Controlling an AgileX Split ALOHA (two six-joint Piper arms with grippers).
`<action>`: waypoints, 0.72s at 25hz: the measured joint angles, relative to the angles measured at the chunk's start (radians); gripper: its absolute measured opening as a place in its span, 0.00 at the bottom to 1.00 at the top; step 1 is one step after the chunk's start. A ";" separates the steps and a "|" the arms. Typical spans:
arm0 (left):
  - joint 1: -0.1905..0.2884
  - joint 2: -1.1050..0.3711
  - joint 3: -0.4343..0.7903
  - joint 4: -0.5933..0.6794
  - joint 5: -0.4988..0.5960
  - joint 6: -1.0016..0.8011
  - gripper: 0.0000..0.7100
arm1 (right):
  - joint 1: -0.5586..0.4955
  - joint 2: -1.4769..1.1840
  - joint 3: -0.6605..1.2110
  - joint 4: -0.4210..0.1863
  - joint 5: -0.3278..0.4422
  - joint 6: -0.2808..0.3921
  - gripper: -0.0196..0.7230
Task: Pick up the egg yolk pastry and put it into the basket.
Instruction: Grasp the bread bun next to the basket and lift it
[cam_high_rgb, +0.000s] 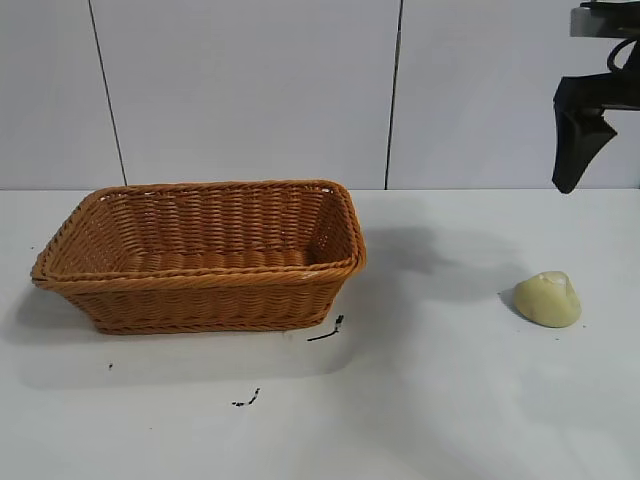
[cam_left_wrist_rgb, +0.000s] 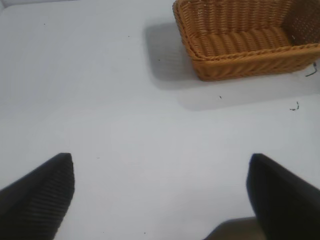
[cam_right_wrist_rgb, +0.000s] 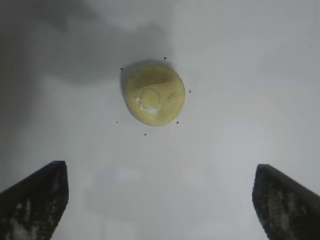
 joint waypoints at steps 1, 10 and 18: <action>0.000 0.000 0.000 0.000 0.000 0.000 0.98 | 0.010 0.005 0.000 0.000 -0.004 -0.001 0.96; 0.000 0.000 0.000 0.000 0.000 0.000 0.98 | 0.035 0.076 -0.005 -0.004 -0.094 -0.007 0.96; 0.000 0.000 0.000 0.000 0.000 0.000 0.98 | 0.035 0.223 -0.006 -0.004 -0.221 -0.007 0.96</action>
